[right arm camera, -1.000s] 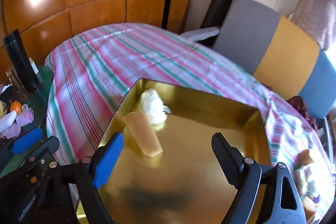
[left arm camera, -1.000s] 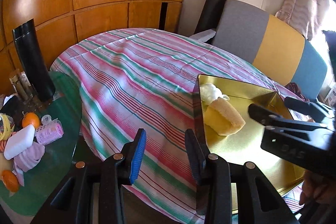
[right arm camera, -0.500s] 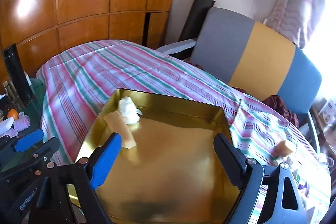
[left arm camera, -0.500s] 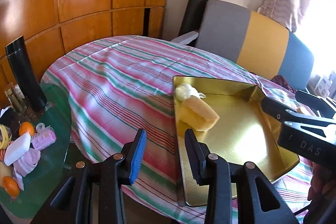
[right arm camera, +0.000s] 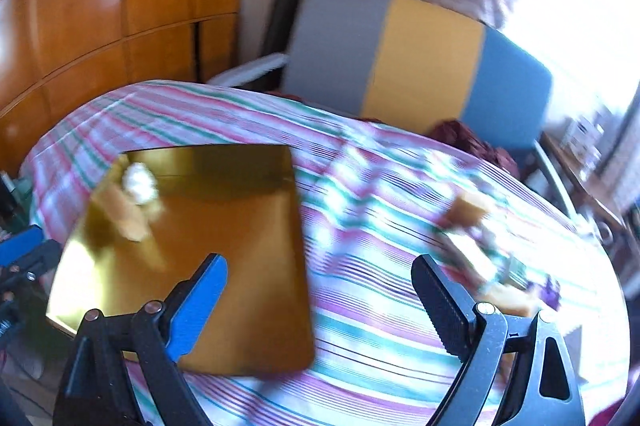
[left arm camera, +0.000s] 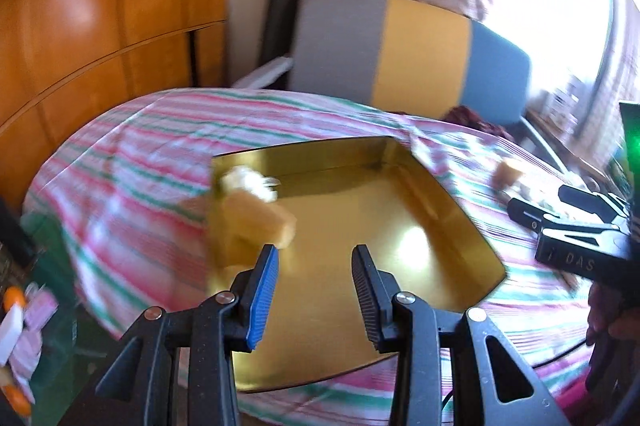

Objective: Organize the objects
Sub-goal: 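Grasp the second yellow sponge with the left gripper while the right gripper moves to the white box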

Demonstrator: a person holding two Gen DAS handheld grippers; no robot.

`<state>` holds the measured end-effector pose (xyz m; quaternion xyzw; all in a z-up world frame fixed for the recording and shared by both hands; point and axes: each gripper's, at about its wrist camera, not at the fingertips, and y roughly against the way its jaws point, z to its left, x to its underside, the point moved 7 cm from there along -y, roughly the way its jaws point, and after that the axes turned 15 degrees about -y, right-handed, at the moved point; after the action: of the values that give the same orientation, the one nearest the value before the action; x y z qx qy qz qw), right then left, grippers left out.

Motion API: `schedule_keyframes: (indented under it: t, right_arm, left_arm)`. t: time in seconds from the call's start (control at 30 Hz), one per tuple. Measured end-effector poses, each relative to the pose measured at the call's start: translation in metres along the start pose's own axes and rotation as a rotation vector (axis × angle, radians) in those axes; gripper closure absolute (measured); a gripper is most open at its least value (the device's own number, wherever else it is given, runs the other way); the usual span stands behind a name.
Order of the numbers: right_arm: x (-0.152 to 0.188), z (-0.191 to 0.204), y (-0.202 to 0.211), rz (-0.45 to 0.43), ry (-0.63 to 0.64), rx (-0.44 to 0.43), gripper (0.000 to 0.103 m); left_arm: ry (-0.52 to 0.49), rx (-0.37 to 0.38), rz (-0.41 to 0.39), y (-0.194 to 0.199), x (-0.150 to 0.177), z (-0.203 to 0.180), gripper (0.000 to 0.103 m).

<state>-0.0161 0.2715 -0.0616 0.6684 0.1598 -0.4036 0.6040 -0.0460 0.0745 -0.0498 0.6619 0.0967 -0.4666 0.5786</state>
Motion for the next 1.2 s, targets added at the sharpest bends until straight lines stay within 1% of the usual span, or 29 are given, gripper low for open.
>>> schedule_keyframes:
  t: [0.1, 0.17, 0.3, 0.43, 0.47, 0.5, 0.63, 0.73, 0.8, 0.83, 0.87, 0.97, 1.07, 1.13, 1.2]
  right_arm:
    - [-0.002, -0.056, 0.002, 0.010, -0.069, 0.063, 0.009]
    - [-0.005, -0.102, 0.004, 0.019, -0.138, 0.109, 0.009]
    - [-0.007, -0.190, 0.015, 0.020, -0.279, 0.211, 0.009]
    - [-0.002, -0.274, 0.028, 0.006, -0.414, 0.327, 0.008]
    - [0.000, -0.291, 0.030, 0.001, -0.444, 0.348, 0.008]
    - [0.003, -0.313, 0.034, -0.010, -0.490, 0.377, 0.007]
    - [0.017, -0.372, 0.040, -0.040, -0.628, 0.456, 0.007]
    - [0.033, -0.398, 0.040, -0.059, -0.728, 0.482, 0.007]
    - [0.042, -0.409, 0.036, -0.032, -0.813, 0.463, 0.007]
    - [0.044, -0.412, 0.036, -0.038, -0.845, 0.446, 0.007]
    - [0.046, -0.415, 0.036, -0.039, -0.859, 0.446, 0.006]
    - [0.050, -0.417, 0.033, -0.014, -0.891, 0.413, 0.006]
    - [0.051, -0.413, 0.027, -0.001, -0.887, 0.396, 0.006]
    - [0.050, -0.410, 0.027, -0.002, -0.887, 0.378, 0.006]
    - [0.050, -0.411, 0.027, -0.006, -0.896, 0.365, 0.006]
  left_arm:
    - [-0.075, 0.076, -0.021, -0.003, -0.015, -0.036, 0.065]
    - [-0.106, 0.124, -0.025, -0.006, -0.023, -0.056, 0.065]
    - [-0.169, 0.248, -0.021, -0.014, -0.037, -0.106, 0.065]
    - [-0.204, 0.378, 0.014, -0.024, -0.046, -0.154, 0.065]
    - [-0.206, 0.415, 0.023, -0.026, -0.048, -0.166, 0.061]
    - [-0.205, 0.465, 0.041, -0.031, -0.051, -0.181, 0.061]
    - [-0.189, 0.564, 0.098, -0.043, -0.057, -0.218, 0.057]
    - [-0.177, 0.630, 0.143, -0.055, -0.062, -0.246, 0.051]
    - [-0.146, 0.682, 0.182, -0.066, -0.064, -0.265, 0.046]
    - [-0.131, 0.703, 0.195, -0.070, -0.065, -0.274, 0.040]
    - [-0.117, 0.716, 0.205, -0.074, -0.067, -0.283, 0.036]
    - [-0.080, 0.761, 0.251, -0.089, -0.071, -0.308, 0.033]
    - [-0.046, 0.771, 0.289, -0.103, -0.075, -0.327, 0.030]
    - [-0.030, 0.767, 0.316, -0.113, -0.077, -0.338, 0.028]
    - [0.008, 0.761, 0.344, -0.124, -0.078, -0.347, 0.025]
